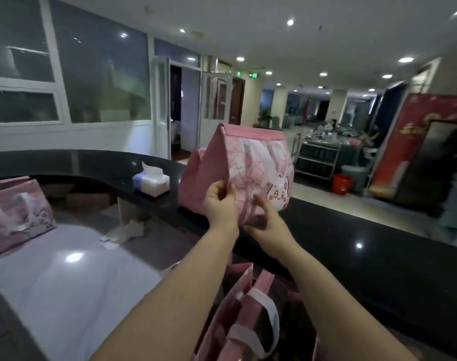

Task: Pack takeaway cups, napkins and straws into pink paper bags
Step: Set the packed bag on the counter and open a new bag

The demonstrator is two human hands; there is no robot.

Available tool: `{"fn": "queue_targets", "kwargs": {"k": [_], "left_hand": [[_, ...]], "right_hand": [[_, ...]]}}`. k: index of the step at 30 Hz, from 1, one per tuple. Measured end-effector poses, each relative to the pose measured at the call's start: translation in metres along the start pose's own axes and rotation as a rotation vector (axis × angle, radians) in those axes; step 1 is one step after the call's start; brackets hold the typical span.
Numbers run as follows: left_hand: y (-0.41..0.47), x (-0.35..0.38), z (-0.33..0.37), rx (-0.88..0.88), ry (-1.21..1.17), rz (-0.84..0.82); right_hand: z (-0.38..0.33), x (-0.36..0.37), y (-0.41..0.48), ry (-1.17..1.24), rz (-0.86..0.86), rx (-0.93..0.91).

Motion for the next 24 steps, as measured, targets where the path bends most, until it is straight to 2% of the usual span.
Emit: {"fn": "queue_targets", "kwargs": {"k": [5, 10, 14, 16, 21, 24], "left_hand": [[0.027, 0.024, -0.058, -0.197, 0.000, -0.084], [0.043, 0.016, -0.091, -0.309, 0.149, -0.292], [0.061, -0.006, -0.107, -0.396, 0.249, -0.504], [0.075, -0.015, -0.106, -0.349, 0.267, -0.607], [0.121, -0.044, -0.093, -0.050, 0.456, -0.557], [0.125, -0.034, -0.095, 0.044, 0.563, -0.743]], "right_hand": [[0.038, 0.005, 0.021, -0.087, -0.051, 0.180], [0.065, 0.018, 0.040, 0.063, -0.029, 0.358], [0.077, 0.030, 0.045, 0.061, 0.070, 0.465], [0.078, 0.035, 0.047, 0.051, 0.117, 0.491], [0.070, 0.042, 0.056, 0.126, 0.357, 0.585], [0.066, 0.053, 0.057, 0.081, 0.428, 0.671]]}}
Point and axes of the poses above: each hand's wrist, its own y-axis towards the middle knuckle, its own x-axis out of the palm, z = x × y, the point moved 6 cm from there along y, towards the middle knuckle, and after that the axes turned 8 degrees about -y, right-handed, at the moved point
